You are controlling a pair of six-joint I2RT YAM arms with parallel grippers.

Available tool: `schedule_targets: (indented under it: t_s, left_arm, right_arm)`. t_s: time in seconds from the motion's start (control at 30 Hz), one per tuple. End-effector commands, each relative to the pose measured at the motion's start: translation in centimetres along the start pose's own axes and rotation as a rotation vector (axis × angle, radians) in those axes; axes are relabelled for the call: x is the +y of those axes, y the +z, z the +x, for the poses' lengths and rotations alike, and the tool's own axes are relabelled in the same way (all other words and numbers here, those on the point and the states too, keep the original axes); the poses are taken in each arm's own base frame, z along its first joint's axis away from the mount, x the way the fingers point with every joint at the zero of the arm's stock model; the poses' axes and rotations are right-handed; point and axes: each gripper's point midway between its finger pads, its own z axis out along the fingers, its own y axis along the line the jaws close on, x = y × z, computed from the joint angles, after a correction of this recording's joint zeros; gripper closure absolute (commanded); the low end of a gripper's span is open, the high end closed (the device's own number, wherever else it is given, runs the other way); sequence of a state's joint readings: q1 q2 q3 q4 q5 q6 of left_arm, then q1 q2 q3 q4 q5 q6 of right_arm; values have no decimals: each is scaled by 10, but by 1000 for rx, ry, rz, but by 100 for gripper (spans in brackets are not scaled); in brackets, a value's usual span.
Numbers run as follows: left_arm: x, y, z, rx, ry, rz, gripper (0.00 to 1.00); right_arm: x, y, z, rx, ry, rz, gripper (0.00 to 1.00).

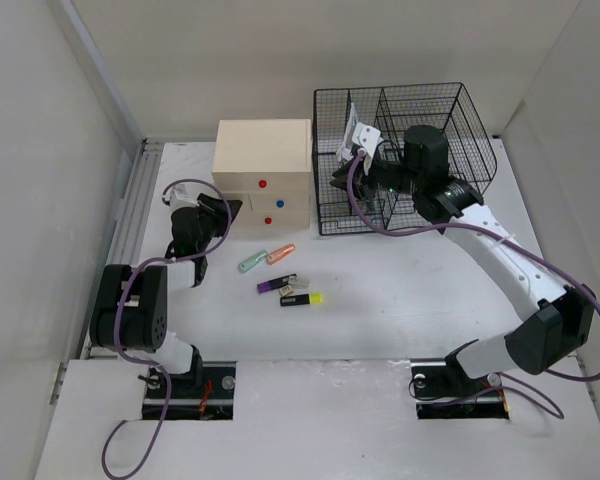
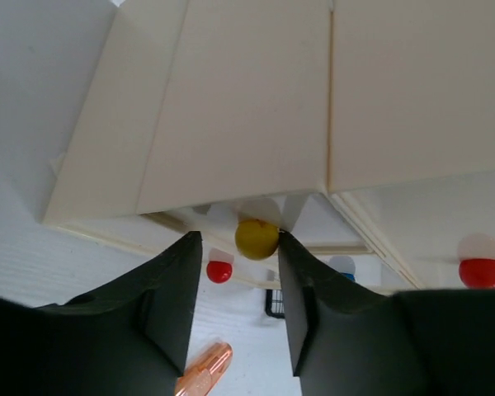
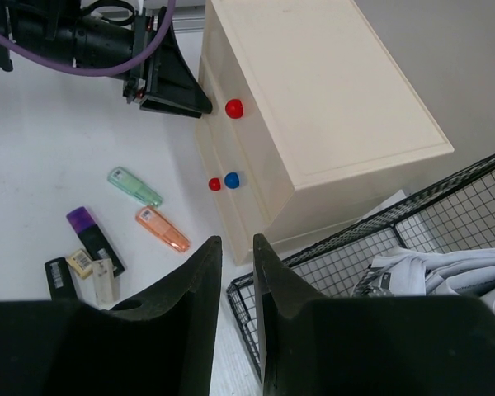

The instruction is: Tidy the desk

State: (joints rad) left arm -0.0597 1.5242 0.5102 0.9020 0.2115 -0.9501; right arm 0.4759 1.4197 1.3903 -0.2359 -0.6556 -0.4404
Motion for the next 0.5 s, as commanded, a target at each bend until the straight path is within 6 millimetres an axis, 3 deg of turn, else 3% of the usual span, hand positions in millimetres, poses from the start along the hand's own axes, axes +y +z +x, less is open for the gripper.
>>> schedule_targets:
  t_s: [0.0, 0.1, 0.3, 0.47]
  left_arm:
    - [-16, 12, -27, -92, 18, 38, 64]
    - [-16, 14, -27, -92, 18, 38, 79]
    - [-13, 11, -22, -93, 52, 10, 98]
    - [-16, 1, -6, -70, 68, 9, 100]
  right_arm:
    - [2, -3, -7, -30, -8, -13, 73]
    - [3, -1, -5, -28, -2, -25, 73]
    - [4, -1, -5, -32, -2, -34, 73]
    - [8, 2, -3, -33, 5, -58, 73]
